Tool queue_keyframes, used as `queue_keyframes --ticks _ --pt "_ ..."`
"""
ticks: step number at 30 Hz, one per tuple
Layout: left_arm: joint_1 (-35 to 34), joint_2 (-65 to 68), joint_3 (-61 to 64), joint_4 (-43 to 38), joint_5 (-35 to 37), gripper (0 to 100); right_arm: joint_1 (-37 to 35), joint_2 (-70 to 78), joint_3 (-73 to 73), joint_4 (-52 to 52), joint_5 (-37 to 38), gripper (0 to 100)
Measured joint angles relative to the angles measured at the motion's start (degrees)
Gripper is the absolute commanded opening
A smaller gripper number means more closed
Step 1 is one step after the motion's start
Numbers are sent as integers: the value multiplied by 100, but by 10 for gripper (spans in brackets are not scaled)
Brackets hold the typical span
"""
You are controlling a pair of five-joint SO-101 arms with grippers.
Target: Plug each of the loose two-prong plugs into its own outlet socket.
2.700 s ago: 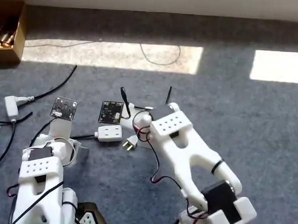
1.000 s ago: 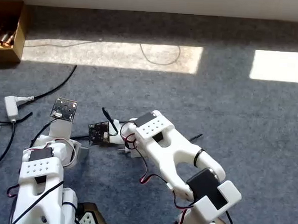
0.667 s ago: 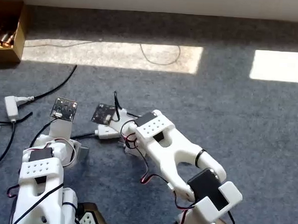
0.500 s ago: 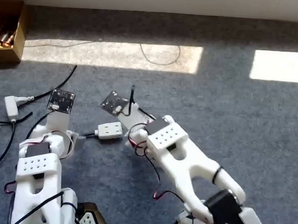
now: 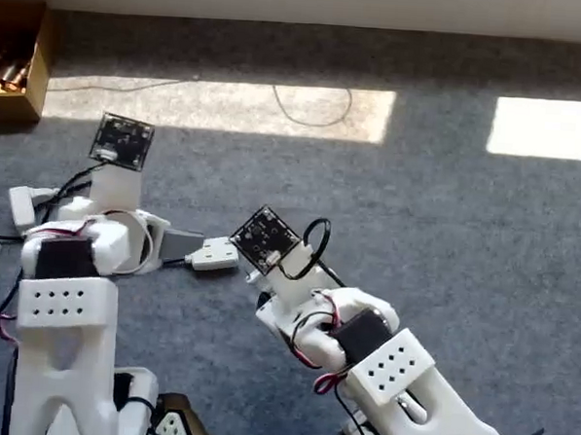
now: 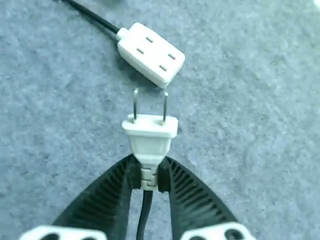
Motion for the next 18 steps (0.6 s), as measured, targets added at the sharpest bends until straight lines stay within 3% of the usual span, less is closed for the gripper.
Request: queue_keyframes --ticks 6,13,18 --pt "923 -1547 1152 -431 422 436 -475 -202 264 -229 -44 6" --pt "905 -3842 2541 -615 422 435 -580 -334 404 -281 -44 6" --pt "932 -4123 2655 -589 413 435 -580 -334 404 -273 -44 6"
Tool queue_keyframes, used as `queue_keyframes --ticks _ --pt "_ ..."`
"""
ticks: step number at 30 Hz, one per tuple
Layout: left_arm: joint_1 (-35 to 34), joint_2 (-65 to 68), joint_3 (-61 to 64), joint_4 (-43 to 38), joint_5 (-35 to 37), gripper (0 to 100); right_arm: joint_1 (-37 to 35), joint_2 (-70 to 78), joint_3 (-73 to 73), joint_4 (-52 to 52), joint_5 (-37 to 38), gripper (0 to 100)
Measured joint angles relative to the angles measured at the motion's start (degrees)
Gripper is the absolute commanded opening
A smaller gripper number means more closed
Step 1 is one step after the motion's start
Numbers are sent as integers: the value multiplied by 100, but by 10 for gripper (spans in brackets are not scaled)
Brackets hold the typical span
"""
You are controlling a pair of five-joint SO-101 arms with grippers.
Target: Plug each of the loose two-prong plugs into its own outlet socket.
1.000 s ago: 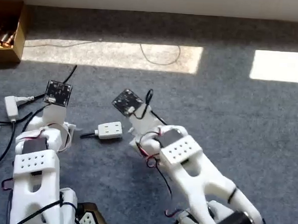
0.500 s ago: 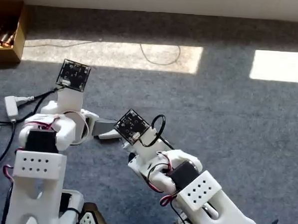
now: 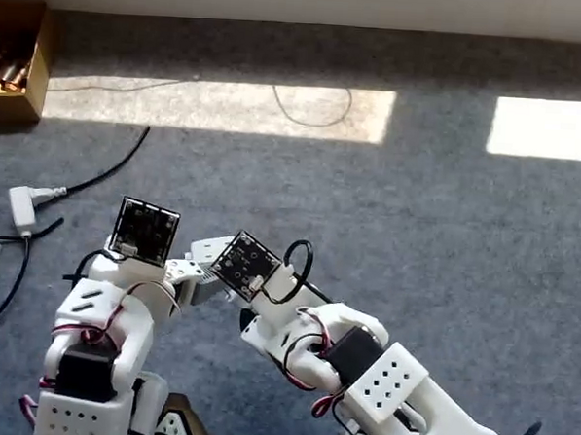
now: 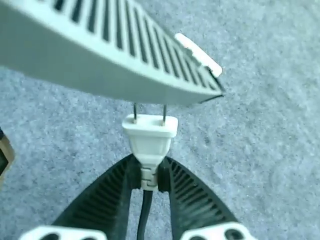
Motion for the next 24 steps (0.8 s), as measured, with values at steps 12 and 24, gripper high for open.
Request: queue_keyframes --ticks 12,24 --pt "237 -123 141 -26 9 435 571 9 -1635 1319 158 6" --pt "264 -123 149 35 -9 435 633 325 -2690 1881 176 6"
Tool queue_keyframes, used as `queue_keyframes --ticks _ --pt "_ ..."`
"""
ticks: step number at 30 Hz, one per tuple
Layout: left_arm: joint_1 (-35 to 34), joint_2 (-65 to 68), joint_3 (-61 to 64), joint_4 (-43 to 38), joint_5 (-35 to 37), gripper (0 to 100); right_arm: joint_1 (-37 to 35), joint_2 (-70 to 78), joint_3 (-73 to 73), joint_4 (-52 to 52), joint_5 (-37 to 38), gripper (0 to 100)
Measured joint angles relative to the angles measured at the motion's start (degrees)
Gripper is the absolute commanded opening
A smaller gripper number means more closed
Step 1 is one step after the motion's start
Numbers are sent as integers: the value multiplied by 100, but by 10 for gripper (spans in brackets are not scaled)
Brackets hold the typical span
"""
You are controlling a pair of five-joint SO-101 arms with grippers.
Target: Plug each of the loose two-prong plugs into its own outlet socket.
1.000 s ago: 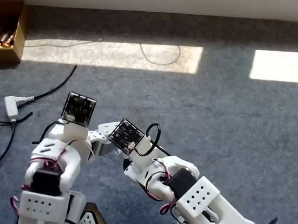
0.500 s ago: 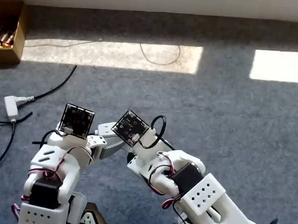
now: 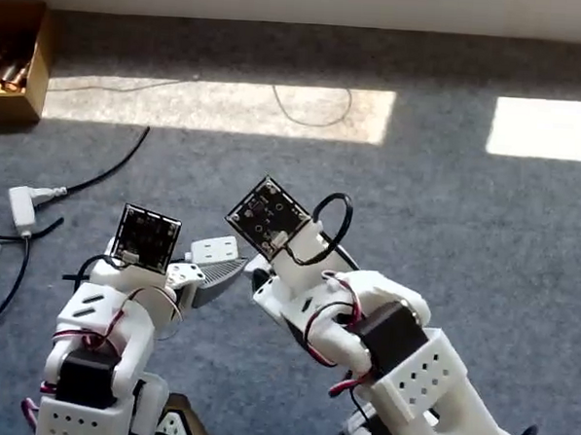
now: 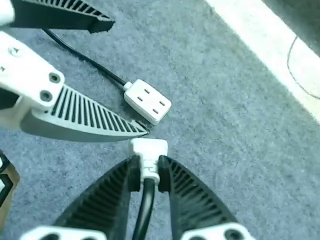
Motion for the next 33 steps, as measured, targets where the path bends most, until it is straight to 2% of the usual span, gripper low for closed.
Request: queue_keyframes --ticks 6,10,13,16,19,26,30,33 --pt "-220 70 0 0 -18 435 35 774 -105 -9 0 6" --pt "-1380 299 -536 0 -18 435 149 1178 -220 -9 0 6" --pt "-2013 1152 -1020 0 -176 435 167 1705 -677 79 158 6" --pt "-2470 2505 -1714 -18 -431 435 167 2514 -1486 431 668 6" --pt "-2971 4132 -2787 281 -844 435 167 3648 -2593 905 1319 6" --pt "-4387 7921 -6479 2092 -2224 435 79 6215 -5846 2303 2971 6" --pt "-5178 9327 -8624 2945 -2971 436 -158 7429 -7385 3077 4026 6" --pt "-5811 10110 -9767 3147 -3358 436 -229 8000 -8097 3130 4431 6"
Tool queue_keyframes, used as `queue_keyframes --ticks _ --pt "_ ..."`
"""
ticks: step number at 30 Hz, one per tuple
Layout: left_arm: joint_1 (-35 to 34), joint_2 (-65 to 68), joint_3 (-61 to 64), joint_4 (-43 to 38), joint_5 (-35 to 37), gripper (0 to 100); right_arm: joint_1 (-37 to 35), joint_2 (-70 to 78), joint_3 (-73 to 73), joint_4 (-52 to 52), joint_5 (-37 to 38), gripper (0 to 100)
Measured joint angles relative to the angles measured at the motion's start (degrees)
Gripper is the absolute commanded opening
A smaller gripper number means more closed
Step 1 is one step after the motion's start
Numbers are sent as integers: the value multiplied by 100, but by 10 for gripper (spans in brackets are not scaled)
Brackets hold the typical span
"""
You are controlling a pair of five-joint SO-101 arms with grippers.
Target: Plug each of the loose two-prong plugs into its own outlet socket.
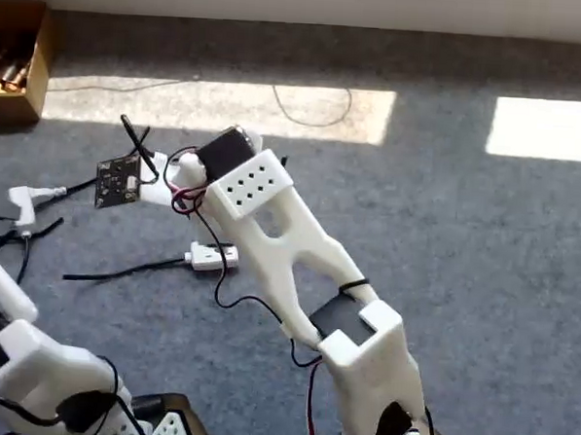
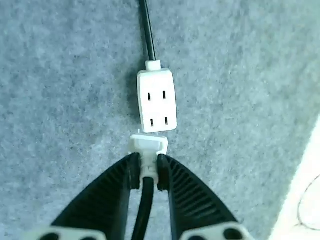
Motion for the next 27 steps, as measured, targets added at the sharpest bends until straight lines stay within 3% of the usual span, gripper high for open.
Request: queue_keyframes --ticks 4,10,27 --pt "-536 862 -651 26 -440 436 18 193 -264 26 448 6" --pt "-844 1653 -1187 -88 -501 436 18 193 -264 26 598 7" --pt "-1125 1908 -1248 -413 -536 436 255 853 -264 -62 633 7"
